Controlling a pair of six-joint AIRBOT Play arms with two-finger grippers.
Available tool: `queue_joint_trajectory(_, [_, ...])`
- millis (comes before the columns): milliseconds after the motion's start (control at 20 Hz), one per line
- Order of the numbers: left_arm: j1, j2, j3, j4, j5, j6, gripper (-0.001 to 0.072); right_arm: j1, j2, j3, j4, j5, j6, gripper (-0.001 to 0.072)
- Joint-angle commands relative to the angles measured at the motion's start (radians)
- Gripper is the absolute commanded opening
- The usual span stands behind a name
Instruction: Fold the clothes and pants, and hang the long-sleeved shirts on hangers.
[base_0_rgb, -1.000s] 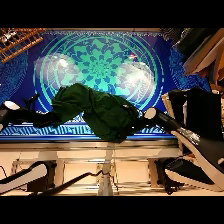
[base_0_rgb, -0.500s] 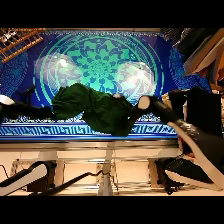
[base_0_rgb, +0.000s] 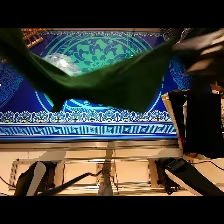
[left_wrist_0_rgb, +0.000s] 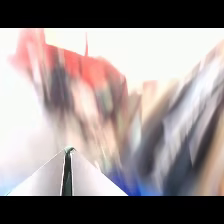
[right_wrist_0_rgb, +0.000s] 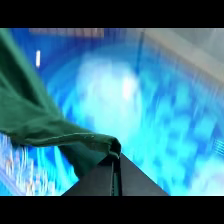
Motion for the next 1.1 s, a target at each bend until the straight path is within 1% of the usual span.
queue_joint_trajectory(0, [0.153, 0.056, 0.321, -0.184, 0.24, 0.027, 0.0004, 0.016, 0.048, 0.264, -0.005, -0.073, 0.006, 0.0012])
queue_joint_trajectory(100, [0.156, 0.052, 0.358, -0.183, 0.325, 0.046, 0.0003, 0.016, 0.047, 0.283, -0.028, -0.112, 0.006, 0.0013])
queue_joint_trajectory(200, [0.156, 0.01, 0.356, -0.185, 0.349, 0.071, 0.0004, 0.016, 0.027, 0.257, -0.086, -0.13, 0.007, 0.0013])
queue_joint_trajectory(250, [0.155, -0.032, 0.356, -0.185, 0.329, 0.071, 0.0004, 0.012, 0.01, 0.239, -0.127, -0.137, 0.008, 0.0013])
queue_joint_trajectory(350, [0.111, -0.154, 0.355, -0.186, 0.232, 0.071, 0.0004, -0.013, -0.057, 0.206, -0.224, -0.135, 0.054, 0.0013])
queue_joint_trajectory(400, [0.052, -0.231, 0.355, -0.174, 0.185, 0.071, 0.0003, -0.043, -0.107, 0.185, -0.263, -0.135, 0.076, 0.0013])
queue_joint_trajectory(450, [-0.036, -0.322, 0.355, -0.123, 0.157, 0.072, 0.0004, -0.086, -0.166, 0.165, -0.279, -0.135, 0.091, 0.0013])
queue_joint_trajectory(550, [-0.196, -0.508, 0.355, 0.045, 0.156, 0.071, 0.0004, -0.178, -0.302, 0.132, -0.261, -0.137, 0.103, 0.0014])
queue_joint_trajectory(650, [-0.306, -0.7, 0.355, 0.135, 0.177, 0.075, 0.0004, -0.251, -0.47, 0.104, -0.235, -0.183, 0.101, 0.0015])
queue_joint_trajectory(750, [-0.372, -0.877, 0.355, 0.147, 0.24, 0.148, 0.0004, -0.293, -0.661, 0.095, -0.18, -0.311, 0.091, 0.0016])
queue_joint_trajectory(850, [-0.415, -1.016, 0.355, 0.147, 0.343, 0.211, 0.0004, -0.304, -0.832, 0.095, -0.121, -0.505, 0.092, 0.0014])
queue_joint_trajectory(900, [-0.428, -1.069, 0.355, 0.147, 0.417, 0.229, 0.0003, -0.304, -0.915, 0.095, -0.091, -0.621, 0.094, 0.0015])
queue_joint_trajectory(950, [-0.433, -1.108, 0.355, 0.147, 0.484, 0.229, 0.0003, -0.304, -0.986, 0.095, -0.069, -0.726, 0.095, 0.0016])
queue_joint_trajectory(1050, [-0.434, -1.159, 0.355, 0.148, 0.578, 0.229, 0.0004, -0.304, -1.082, 0.095, -0.04, -0.872, 0.098, 0.0018])
